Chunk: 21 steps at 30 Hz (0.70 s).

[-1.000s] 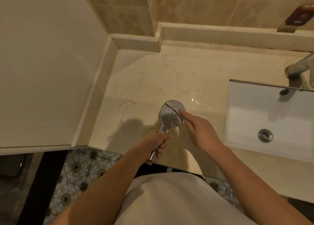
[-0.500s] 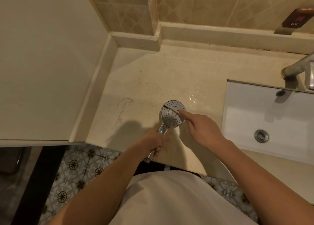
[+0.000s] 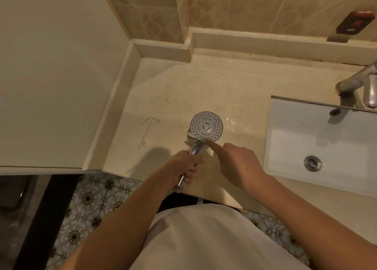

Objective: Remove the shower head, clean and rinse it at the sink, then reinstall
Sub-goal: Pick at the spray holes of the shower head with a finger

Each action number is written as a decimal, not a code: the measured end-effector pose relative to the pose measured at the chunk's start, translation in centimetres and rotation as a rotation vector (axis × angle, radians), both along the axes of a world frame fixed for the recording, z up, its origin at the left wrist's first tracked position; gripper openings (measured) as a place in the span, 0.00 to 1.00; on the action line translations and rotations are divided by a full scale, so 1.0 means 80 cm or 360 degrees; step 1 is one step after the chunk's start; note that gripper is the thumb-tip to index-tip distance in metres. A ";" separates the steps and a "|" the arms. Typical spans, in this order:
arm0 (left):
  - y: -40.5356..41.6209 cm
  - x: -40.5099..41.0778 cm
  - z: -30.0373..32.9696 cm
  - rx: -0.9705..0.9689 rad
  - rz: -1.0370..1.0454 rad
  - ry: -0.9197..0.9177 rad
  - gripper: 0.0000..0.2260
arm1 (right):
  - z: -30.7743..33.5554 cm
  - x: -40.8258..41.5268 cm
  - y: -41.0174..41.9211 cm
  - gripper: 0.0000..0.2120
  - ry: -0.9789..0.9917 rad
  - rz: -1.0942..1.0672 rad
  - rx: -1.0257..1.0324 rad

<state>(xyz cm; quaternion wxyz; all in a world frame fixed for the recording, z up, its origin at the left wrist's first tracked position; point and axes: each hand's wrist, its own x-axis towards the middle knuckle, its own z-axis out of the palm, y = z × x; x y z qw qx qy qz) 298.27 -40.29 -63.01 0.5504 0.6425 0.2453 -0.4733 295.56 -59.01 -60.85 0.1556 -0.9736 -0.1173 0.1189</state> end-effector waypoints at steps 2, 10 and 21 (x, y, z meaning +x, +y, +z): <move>0.000 0.001 0.002 0.0030 -0.0018 -0.0028 0.10 | -0.001 0.002 -0.007 0.29 -0.0013 -0.0016 -0.0047; -0.001 -0.001 0.001 0.0070 -0.0030 -0.0037 0.07 | -0.005 0.029 -0.025 0.25 -0.0029 -0.0498 0.0226; -0.005 0.001 0.005 0.0120 -0.0013 -0.0053 0.04 | 0.003 0.046 -0.036 0.26 0.0101 -0.0531 0.0263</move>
